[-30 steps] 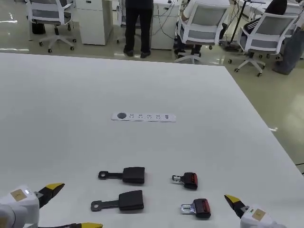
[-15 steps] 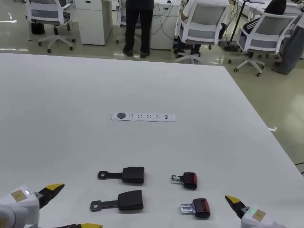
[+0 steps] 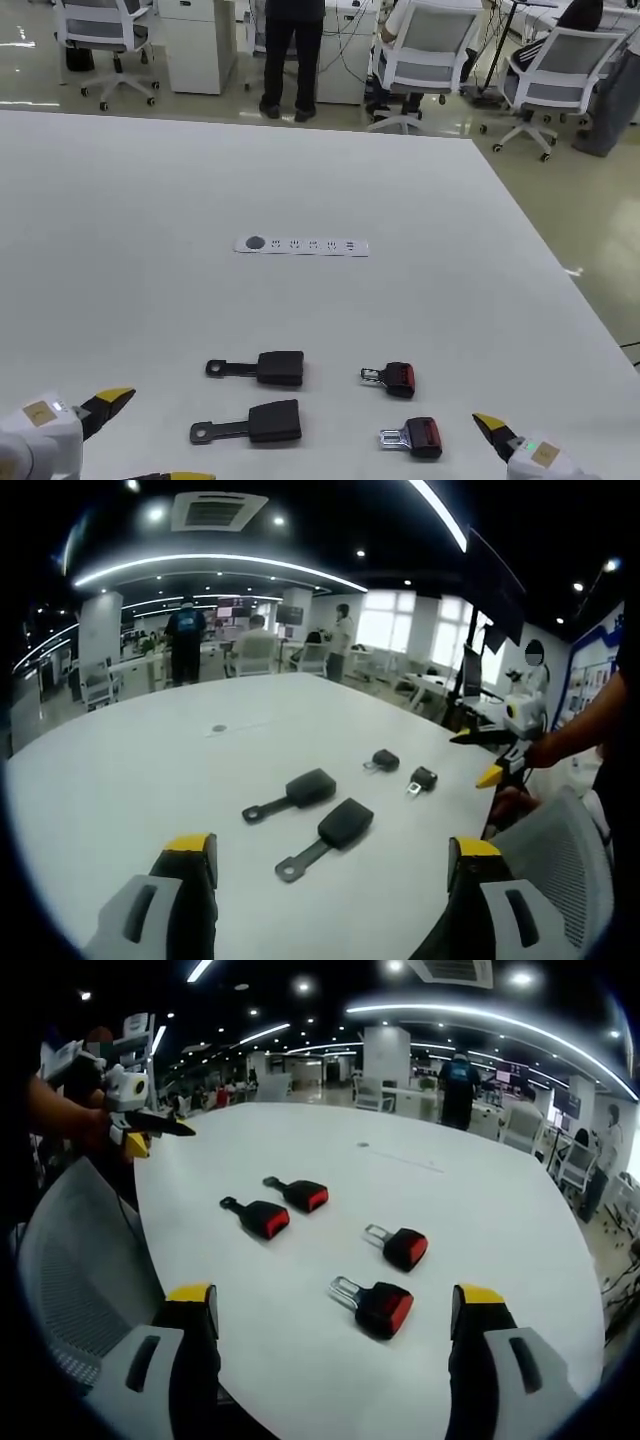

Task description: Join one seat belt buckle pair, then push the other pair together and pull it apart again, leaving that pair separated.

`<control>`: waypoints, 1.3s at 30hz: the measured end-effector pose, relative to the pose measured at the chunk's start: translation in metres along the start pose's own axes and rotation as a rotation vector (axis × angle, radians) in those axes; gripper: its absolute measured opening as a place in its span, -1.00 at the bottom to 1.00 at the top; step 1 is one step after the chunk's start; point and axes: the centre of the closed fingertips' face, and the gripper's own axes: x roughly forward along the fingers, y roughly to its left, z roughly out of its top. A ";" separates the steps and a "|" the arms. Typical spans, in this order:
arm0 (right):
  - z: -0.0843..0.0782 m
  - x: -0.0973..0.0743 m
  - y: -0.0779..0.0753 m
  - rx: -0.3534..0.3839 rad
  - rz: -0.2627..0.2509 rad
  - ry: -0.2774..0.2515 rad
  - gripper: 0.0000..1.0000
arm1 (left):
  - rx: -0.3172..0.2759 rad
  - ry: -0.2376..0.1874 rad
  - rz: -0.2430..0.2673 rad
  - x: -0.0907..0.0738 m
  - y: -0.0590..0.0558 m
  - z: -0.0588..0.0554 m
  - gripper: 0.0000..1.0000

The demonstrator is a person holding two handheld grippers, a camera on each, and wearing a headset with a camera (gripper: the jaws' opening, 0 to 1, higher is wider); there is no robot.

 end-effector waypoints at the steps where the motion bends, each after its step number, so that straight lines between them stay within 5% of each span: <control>1: 0.000 0.000 0.000 0.000 0.000 0.001 0.95 | 0.000 0.002 -0.001 0.000 -0.001 0.000 0.95; 18: -0.002 0.000 -0.003 0.001 0.006 0.017 0.92 | 0.005 0.020 -0.023 0.009 -0.008 0.000 0.95; 39: -0.005 0.013 -0.011 0.012 0.021 0.044 0.83 | 0.002 0.054 -0.045 0.024 -0.005 -0.009 0.92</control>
